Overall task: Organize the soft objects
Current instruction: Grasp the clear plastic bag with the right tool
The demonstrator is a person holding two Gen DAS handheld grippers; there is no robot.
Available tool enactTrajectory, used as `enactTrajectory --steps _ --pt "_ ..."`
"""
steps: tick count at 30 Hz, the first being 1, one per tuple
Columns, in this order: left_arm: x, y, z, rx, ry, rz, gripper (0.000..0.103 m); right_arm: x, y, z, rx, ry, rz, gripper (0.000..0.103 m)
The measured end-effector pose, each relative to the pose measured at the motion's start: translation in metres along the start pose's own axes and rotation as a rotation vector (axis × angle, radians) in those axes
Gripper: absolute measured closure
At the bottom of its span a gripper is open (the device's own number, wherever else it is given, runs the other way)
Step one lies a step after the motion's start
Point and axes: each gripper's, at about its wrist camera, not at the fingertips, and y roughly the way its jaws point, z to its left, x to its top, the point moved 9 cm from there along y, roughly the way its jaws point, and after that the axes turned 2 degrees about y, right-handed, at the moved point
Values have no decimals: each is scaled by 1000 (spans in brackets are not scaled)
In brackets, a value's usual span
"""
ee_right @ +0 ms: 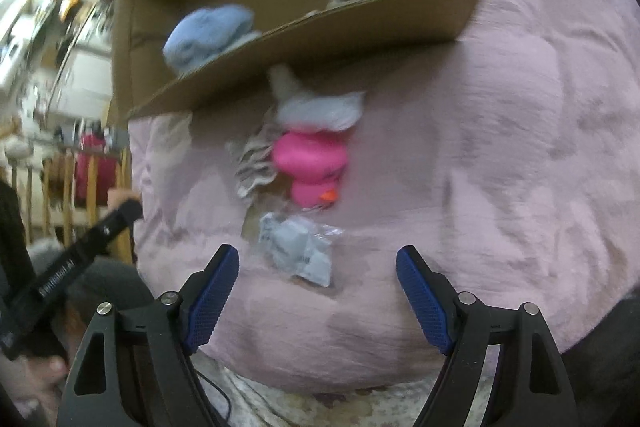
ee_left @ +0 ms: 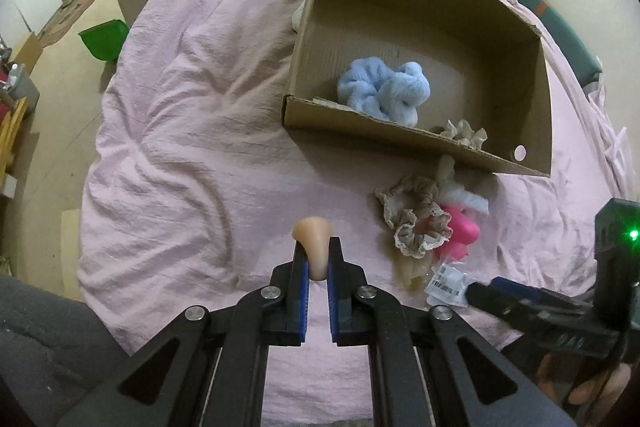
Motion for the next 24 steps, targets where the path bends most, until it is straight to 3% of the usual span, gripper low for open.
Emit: enactTrajectory --steps 6,9,11,16,24 --pt "1 -1 -4 9 25 -13 96 1 25 13 -100 -108 27 17" --pt "3 2 -5 19 30 -15 96 2 31 14 -149 -158 26 28" --pt "4 4 -4 18 20 -12 96 2 32 12 -185 -177 19 50" --pt "5 5 0 19 7 -13 96 -1 22 2 -171 -162 21 79" --pt "6 -16 10 14 -11 -63 96 -6 -40 -1 -40 -102 -26 80"
